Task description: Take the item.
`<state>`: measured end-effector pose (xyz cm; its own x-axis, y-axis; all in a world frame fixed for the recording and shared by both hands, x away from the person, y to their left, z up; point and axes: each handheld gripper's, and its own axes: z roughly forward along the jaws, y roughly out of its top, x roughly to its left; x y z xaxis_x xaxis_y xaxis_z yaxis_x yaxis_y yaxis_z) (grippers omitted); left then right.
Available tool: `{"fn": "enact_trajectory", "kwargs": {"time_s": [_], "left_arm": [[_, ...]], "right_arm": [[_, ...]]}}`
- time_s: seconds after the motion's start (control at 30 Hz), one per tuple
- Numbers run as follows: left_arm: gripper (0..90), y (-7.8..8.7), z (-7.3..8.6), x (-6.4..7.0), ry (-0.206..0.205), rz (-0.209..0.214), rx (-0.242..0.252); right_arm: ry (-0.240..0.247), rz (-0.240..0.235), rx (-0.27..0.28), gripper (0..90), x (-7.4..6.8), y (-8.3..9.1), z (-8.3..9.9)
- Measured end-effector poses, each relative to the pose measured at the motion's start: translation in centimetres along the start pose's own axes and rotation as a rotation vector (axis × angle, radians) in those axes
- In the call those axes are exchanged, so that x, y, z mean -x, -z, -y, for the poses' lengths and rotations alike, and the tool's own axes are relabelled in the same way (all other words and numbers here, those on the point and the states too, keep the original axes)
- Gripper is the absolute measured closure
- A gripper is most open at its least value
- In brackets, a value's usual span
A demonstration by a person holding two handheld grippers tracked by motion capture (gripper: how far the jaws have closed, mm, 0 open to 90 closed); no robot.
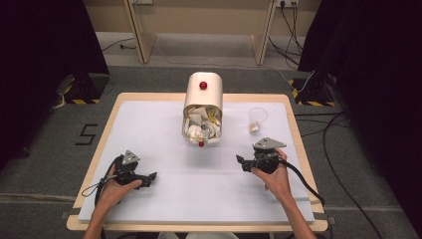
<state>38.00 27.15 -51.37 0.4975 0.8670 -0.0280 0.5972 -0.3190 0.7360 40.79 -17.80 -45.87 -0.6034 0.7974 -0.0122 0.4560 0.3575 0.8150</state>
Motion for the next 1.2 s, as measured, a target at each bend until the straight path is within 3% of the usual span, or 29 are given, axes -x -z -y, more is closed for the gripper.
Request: {"fn": "enact_trajectory", "kwargs": {"time_s": [0.43,1.2], "left_arm": [[0.0,0.0,0.0,0.0,-0.002,0.000,-0.001],[0.0,0.0,0.0,0.0,-0.002,0.000,-0.001]], "right_arm": [[-0.037,-0.004,-0.006,21.5,0.2,0.5,1.3],[0.020,-0.007,-0.080,16.3,-2.3,1.0,3.3]]}}
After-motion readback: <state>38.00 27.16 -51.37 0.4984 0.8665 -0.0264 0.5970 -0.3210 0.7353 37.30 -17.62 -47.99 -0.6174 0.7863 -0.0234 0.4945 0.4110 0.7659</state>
